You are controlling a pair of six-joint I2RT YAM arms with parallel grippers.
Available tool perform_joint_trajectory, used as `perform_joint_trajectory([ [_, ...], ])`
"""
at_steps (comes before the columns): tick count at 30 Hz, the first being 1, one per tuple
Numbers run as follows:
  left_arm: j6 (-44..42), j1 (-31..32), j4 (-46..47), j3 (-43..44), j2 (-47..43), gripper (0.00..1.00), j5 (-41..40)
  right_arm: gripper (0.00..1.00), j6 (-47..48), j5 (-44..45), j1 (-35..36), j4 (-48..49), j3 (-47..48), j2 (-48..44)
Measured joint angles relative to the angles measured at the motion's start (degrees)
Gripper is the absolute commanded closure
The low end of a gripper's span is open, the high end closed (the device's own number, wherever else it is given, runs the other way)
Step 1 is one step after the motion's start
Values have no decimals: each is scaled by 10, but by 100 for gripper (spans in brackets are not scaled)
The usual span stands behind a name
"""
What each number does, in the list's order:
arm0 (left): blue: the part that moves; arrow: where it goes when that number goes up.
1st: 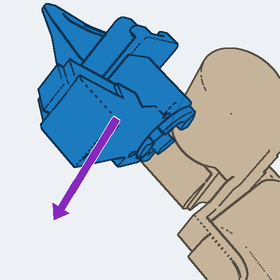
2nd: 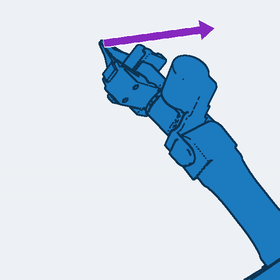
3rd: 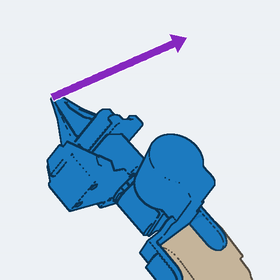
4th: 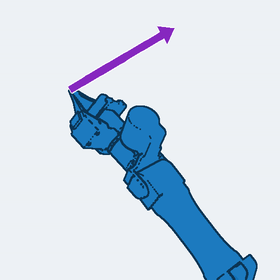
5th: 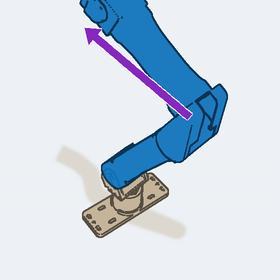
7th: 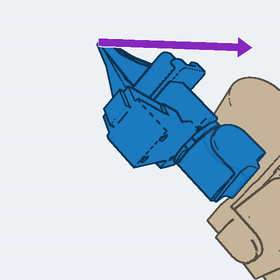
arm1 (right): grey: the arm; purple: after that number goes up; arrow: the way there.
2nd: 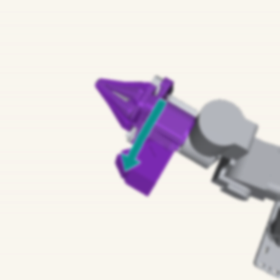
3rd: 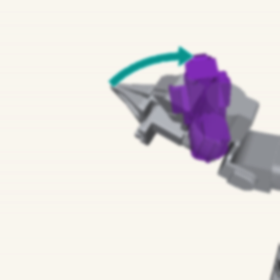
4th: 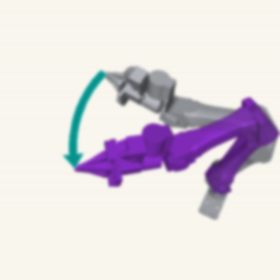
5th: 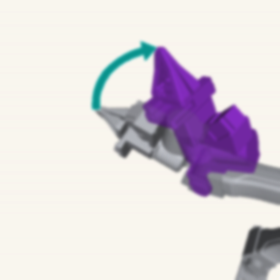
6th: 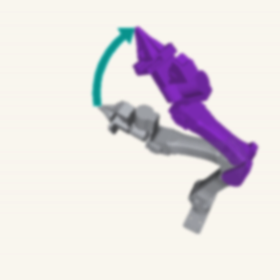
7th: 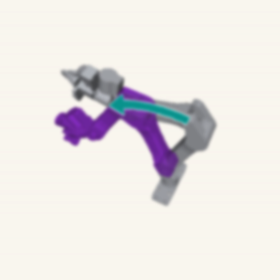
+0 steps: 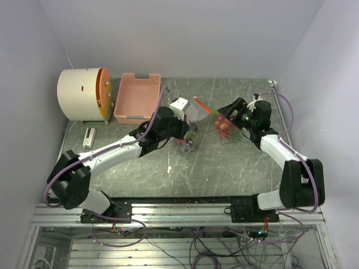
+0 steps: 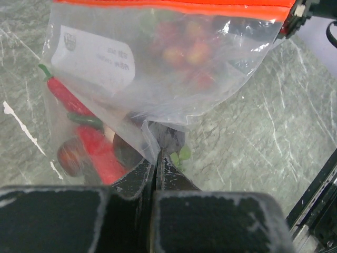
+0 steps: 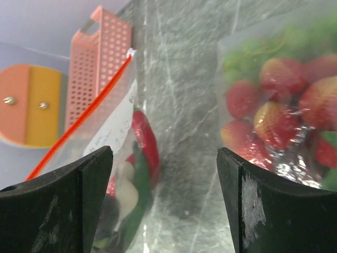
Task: Open the zip-top bag and remove the fake food
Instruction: Adjust the zipper food storage bag at the center of the board.
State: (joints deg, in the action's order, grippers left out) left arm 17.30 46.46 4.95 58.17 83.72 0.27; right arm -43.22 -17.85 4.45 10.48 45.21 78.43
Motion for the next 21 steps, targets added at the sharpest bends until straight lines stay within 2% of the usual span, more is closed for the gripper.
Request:
perform_joint_trajectory([
  [10, -25, 0, 1, -40, -20, 93, 11, 20, -145, -162, -7, 166, 10, 89],
  [16, -30, 0, 8, -41, -12, 93, 21, 19, -153, -207, 5, 158, 56, 124],
  [21, -30, 0, 19, -45, -4, 93, 28, 21, -143, -228, 21, 139, 58, 142],
])
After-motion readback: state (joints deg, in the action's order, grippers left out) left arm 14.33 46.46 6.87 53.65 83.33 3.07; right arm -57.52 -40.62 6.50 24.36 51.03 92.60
